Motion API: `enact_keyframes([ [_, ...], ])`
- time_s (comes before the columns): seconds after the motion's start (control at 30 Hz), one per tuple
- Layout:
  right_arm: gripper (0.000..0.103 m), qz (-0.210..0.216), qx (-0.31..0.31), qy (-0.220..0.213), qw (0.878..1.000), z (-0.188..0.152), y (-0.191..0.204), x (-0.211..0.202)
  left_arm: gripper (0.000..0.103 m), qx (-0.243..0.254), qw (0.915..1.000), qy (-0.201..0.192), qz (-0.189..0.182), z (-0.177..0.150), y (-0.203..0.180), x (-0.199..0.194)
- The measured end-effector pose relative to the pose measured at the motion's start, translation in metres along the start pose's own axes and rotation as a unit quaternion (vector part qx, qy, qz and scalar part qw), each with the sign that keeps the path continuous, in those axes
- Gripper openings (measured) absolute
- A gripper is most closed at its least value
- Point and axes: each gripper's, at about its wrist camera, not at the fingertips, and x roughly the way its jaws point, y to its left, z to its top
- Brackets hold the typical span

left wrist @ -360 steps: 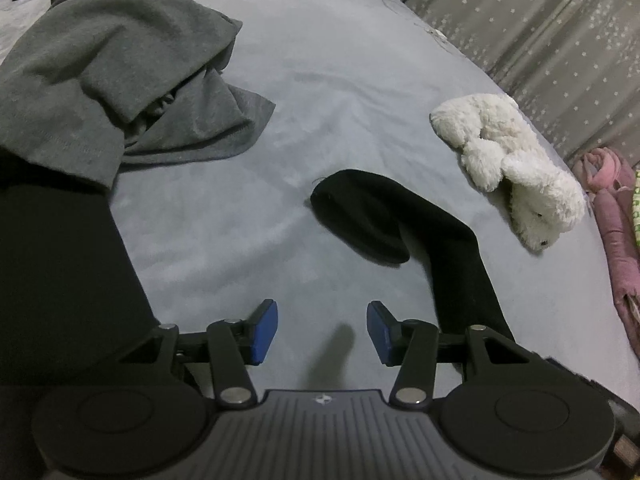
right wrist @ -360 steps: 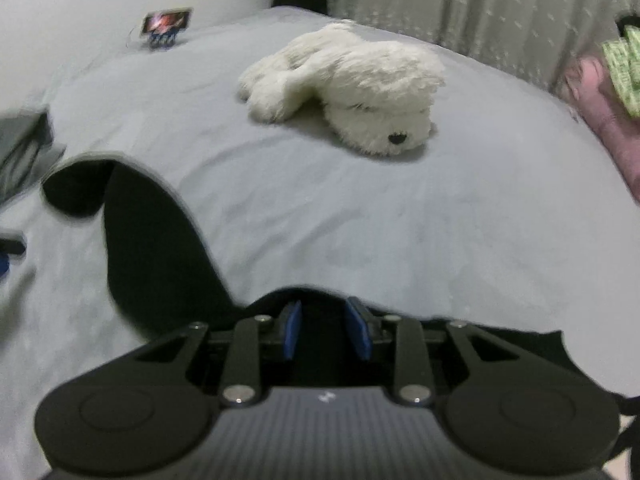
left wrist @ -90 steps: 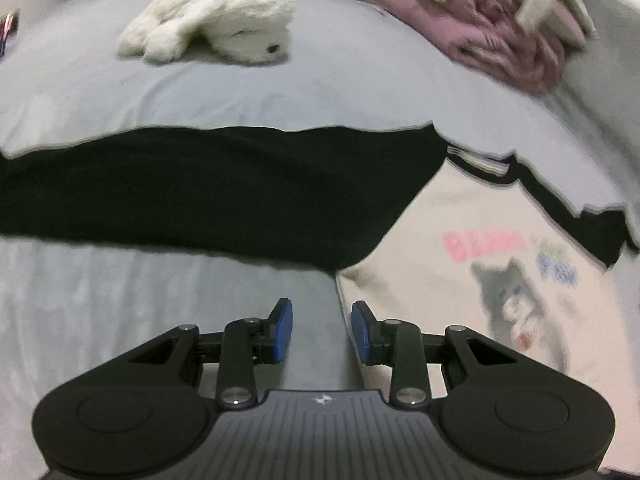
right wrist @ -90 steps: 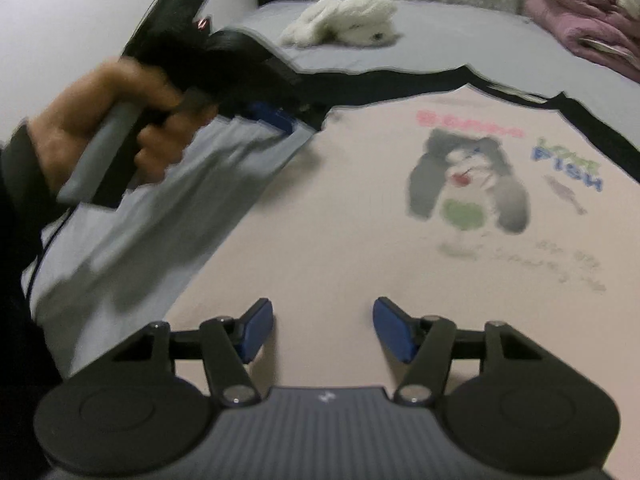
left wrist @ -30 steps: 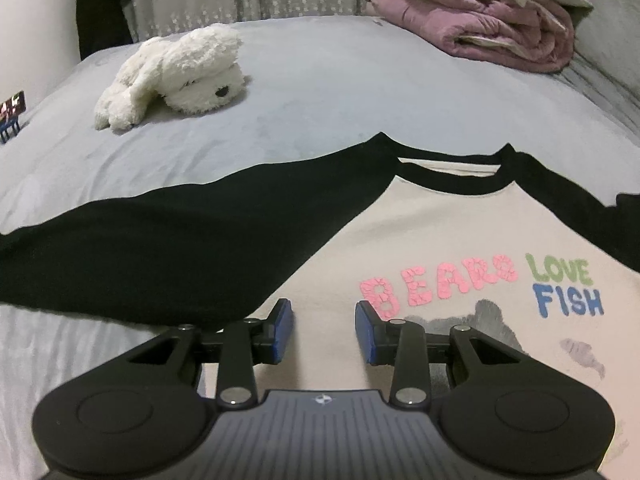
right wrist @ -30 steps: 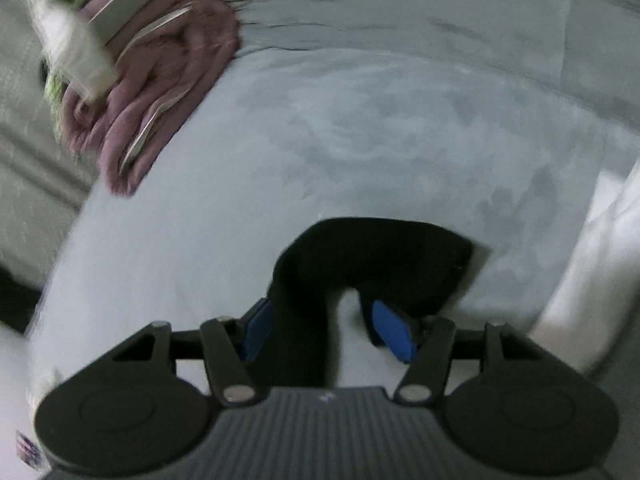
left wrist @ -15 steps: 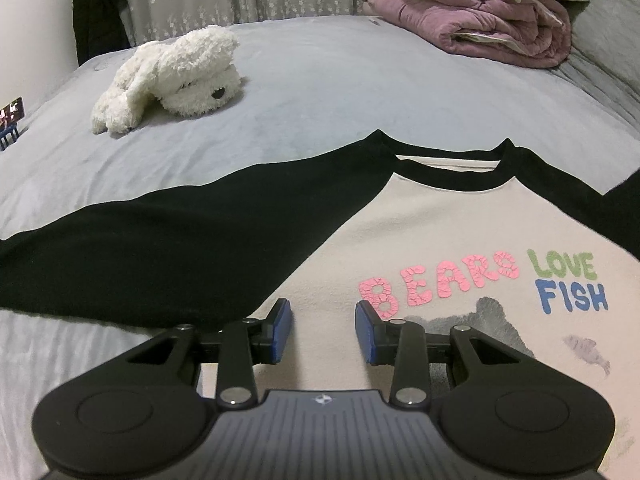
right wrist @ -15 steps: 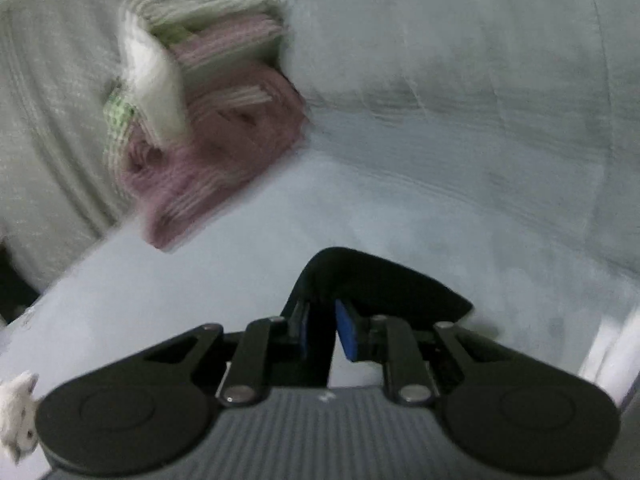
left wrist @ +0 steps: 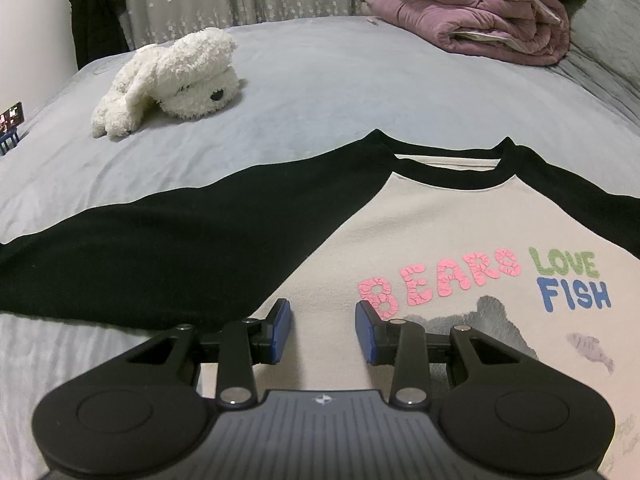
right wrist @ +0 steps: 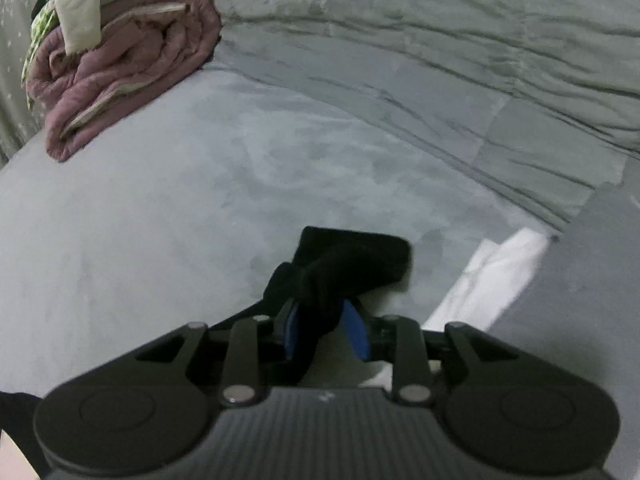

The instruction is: Fold clothes

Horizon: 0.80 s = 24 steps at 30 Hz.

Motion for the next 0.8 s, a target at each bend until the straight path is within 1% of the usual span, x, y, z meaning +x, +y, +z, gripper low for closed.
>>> enact_keyframes([
  [0.07, 0.027, -0.005, -0.007, -0.012, 1.000, -0.001, -0.002, -0.011, 0.035, 0.001, 1.0000, 0.000, 0.001, 0.000, -0.001, 0.000],
  [0.13, 0.030, -0.017, -0.030, -0.026, 0.999, 0.000, 0.000, -0.017, 0.035, 0.003, 1.0000, 0.000, 0.002, 0.000, -0.001, 0.000],
  [0.2, 0.040, -0.024, -0.055, -0.038, 0.997, 0.005, 0.004, -0.019, 0.035, 0.001, 1.0000, 0.001, 0.001, 0.000, -0.001, 0.000],
  [0.23, 0.044, -0.013, -0.060, -0.040, 0.997, 0.010, 0.007, -0.020, 0.035, 0.000, 1.0000, 0.001, 0.000, 0.000, 0.000, 0.000],
  [0.27, 0.053, -0.002, -0.066, -0.043, 0.997, 0.014, 0.010, -0.020, 0.035, -0.001, 1.0000, 0.001, 0.000, 0.000, 0.000, 0.000],
  [0.3, 0.057, 0.011, -0.065, -0.041, 0.997, 0.021, 0.012, -0.019, 0.035, -0.001, 1.0000, 0.001, -0.001, 0.000, 0.000, 0.000],
  [0.33, 0.057, 0.018, -0.060, -0.033, 0.997, 0.030, 0.014, -0.015, 0.035, -0.001, 1.0000, 0.002, -0.001, 0.001, 0.000, -0.001],
  [0.43, 0.056, -0.015, -0.072, -0.015, 0.997, 0.061, 0.021, 0.008, 0.035, 0.001, 1.0000, 0.002, -0.001, 0.001, 0.000, 0.000],
  [0.47, 0.056, -0.023, -0.079, -0.004, 0.997, 0.070, 0.023, 0.017, 0.035, 0.000, 1.0000, 0.003, -0.001, 0.001, 0.000, 0.000],
  [0.53, 0.056, -0.016, -0.071, 0.034, 0.997, 0.087, 0.018, 0.038, 0.035, 0.000, 1.0000, 0.003, -0.002, 0.001, 0.000, 0.001],
  [0.6, 0.056, -0.004, -0.049, 0.076, 0.996, 0.097, 0.012, 0.058, 0.035, 0.002, 1.0000, 0.002, -0.002, 0.001, 0.000, 0.001],
  [0.67, 0.057, -0.025, -0.058, 0.099, 0.993, 0.099, 0.010, 0.078, 0.035, 0.004, 1.0000, 0.002, -0.001, 0.000, -0.001, 0.001],
  [0.7, 0.056, -0.042, -0.069, 0.109, 0.991, 0.097, 0.010, 0.088, 0.035, 0.005, 1.0000, 0.002, 0.000, 0.000, -0.001, 0.001],
  [0.73, 0.055, -0.060, -0.081, 0.119, 0.988, 0.095, 0.011, 0.098, 0.035, 0.006, 1.0000, 0.001, 0.000, 0.000, -0.002, 0.001],
  [0.77, 0.047, -0.062, -0.093, 0.131, 0.985, 0.091, 0.012, 0.107, 0.036, 0.007, 1.0000, 0.001, 0.000, 0.000, -0.002, 0.001],
  [0.8, 0.037, -0.044, -0.106, 0.141, 0.983, 0.087, 0.016, 0.111, 0.036, 0.009, 1.0000, 0.001, 0.000, 0.000, -0.002, 0.001],
])
